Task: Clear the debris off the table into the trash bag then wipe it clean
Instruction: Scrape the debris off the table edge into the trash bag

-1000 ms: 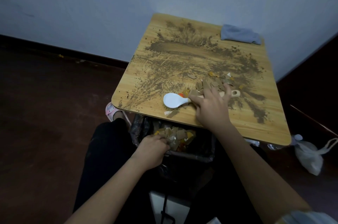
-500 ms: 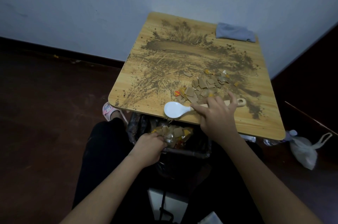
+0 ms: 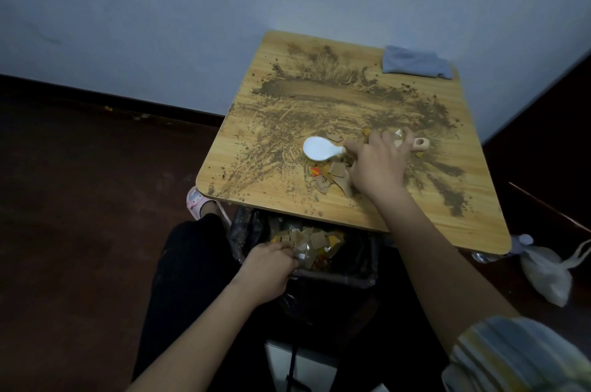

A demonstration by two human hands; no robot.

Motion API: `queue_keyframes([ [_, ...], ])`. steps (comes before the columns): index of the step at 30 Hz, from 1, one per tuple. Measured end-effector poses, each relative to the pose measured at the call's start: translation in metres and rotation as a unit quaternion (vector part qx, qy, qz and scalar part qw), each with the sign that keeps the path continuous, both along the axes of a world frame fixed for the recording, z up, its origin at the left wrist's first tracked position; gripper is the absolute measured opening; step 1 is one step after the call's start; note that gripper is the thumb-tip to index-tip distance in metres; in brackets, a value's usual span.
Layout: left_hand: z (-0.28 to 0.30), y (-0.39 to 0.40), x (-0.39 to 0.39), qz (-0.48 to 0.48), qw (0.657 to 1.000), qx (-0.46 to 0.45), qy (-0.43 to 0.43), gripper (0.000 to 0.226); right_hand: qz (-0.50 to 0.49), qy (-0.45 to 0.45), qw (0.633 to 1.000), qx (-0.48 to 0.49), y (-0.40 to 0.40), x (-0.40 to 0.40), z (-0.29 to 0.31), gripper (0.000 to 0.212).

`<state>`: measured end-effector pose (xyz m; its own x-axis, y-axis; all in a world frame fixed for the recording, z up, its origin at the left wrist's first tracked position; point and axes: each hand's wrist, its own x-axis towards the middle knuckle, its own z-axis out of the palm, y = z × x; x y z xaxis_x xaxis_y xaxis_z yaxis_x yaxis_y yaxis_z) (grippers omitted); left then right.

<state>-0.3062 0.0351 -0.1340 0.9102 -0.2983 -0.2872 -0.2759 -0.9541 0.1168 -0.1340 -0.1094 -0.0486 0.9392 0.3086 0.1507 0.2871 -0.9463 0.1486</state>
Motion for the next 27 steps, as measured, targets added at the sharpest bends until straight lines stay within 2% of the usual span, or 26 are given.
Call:
queue_keyframes([
  [5, 0.0, 0.002, 0.001, -0.001, 1.0, 0.005, -0.001, 0.03, 0.064, -0.017, 0.998, 0.018, -0.022, -0.015, -0.006, 0.03],
  [10, 0.0, 0.003, 0.002, 0.002, 1.0, 0.003, -0.005, 0.031, 0.013, -0.032, 0.996, 0.088, -0.028, -0.011, -0.005, 0.034],
  [15, 0.001, 0.003, 0.001, 0.009, 1.0, 0.003, -0.001, 0.031, -0.008, 0.004, 0.999, 0.049, -0.021, -0.007, -0.008, 0.036],
  [20, 0.001, 0.003, 0.0, 0.007, 1.0, 0.012, -0.004, 0.031, 0.025, 0.02, 0.999, 0.027, -0.027, -0.024, -0.01, 0.036],
  [23, 0.0, 0.003, 0.0, 0.007, 1.0, 0.013, -0.007, 0.032, 0.053, 0.017, 0.997, 0.049, -0.036, -0.033, -0.01, 0.032],
  [27, 0.0, 0.003, 0.0, 0.004, 1.0, 0.006, -0.012, 0.032, 0.039, -0.009, 0.997, 0.074, -0.04, -0.034, -0.009, 0.036],
])
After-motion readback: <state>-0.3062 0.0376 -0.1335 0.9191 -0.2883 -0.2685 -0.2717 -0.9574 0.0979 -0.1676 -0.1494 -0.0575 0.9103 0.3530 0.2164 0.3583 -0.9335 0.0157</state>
